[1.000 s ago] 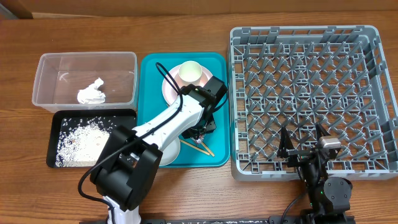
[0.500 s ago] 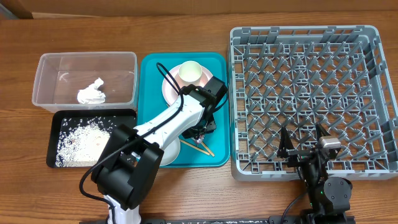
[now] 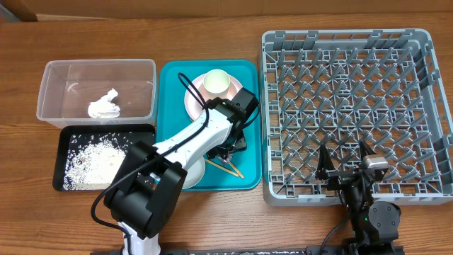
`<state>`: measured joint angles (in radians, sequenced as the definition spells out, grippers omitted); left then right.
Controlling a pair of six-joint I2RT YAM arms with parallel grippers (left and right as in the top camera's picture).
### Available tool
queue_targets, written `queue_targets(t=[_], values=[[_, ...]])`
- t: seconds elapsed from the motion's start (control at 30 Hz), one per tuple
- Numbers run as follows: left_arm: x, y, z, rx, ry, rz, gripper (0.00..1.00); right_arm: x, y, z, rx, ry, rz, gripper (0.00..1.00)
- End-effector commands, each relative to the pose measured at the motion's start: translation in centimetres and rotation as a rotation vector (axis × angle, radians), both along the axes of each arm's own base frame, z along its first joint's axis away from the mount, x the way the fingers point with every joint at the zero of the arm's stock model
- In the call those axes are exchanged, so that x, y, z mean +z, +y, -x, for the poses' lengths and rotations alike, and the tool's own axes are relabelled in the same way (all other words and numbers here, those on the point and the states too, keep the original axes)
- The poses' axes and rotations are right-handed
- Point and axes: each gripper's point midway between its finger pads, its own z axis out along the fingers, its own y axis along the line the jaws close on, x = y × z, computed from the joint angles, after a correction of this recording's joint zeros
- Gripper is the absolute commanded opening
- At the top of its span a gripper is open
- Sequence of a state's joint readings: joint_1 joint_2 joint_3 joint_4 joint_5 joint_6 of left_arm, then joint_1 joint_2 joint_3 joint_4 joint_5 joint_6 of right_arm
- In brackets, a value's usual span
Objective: Sort waste into correct bins and load items into the dishwasher
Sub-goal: 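Lower the left gripper and pinch the red snack wrapper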
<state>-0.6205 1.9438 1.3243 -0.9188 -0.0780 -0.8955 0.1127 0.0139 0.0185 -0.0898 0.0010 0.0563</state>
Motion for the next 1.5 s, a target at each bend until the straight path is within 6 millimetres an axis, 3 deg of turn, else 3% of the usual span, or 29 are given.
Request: queue_targets(t=[0.0,0.13,0.23,0.33,0.37,0.83,1.03,1.1,1.27,1.47], values=[[-0.7,-0.3,0.8,0.007,0.039,0.015,0.65,-0.2,0.0,0.0,0.000,-0.004,-0.008,1.00],[-0.7,-0.3,0.8,0.007,0.039,0.015,0.78,-0.2,0.0,0.0,0.000,-0.004,-0.008,1.00],[-0.7,-0.3,0.7,0.007,0.039,0.015,0.80,-0.2,0.0,0.0,0.000,-0.004,-0.008,1.00],[-0.7,-0.3,0.7,0.007,0.038,0.015,0.59,-0.2,0.0,0.0,0.000,-0.004,-0.008,1.00],[-0.7,-0.3,0.7,0.007,0.038,0.015,0.58,-0.2,0.0,0.0,0.000,-0.004,-0.008,1.00],[-1.4,0.0,0.6,0.008,0.022,0.007,0.52,-0.2,0.0,0.0,0.000,-0.004,-0.008,1.00],[-1.4,0.6,0.3,0.012,0.025,0.005,0.21,-0.2,0.0,0.0,0.000,-0.004,-0.008,1.00],[-1.3,0.9,0.2,-0.011,0.032,0.010,0.04,-0.2,0.0,0.0,0.000,-0.004,-0.008,1.00],[-0.1,1.3,-0.1,-0.025,0.052,0.027,0.04,-0.2,0.0,0.0,0.000,-0.004,-0.008,1.00],[4.5,2.3,-2.0,-0.015,0.050,0.023,0.04,-0.2,0.0,0.0,0.000,-0.004,-0.008,1.00]])
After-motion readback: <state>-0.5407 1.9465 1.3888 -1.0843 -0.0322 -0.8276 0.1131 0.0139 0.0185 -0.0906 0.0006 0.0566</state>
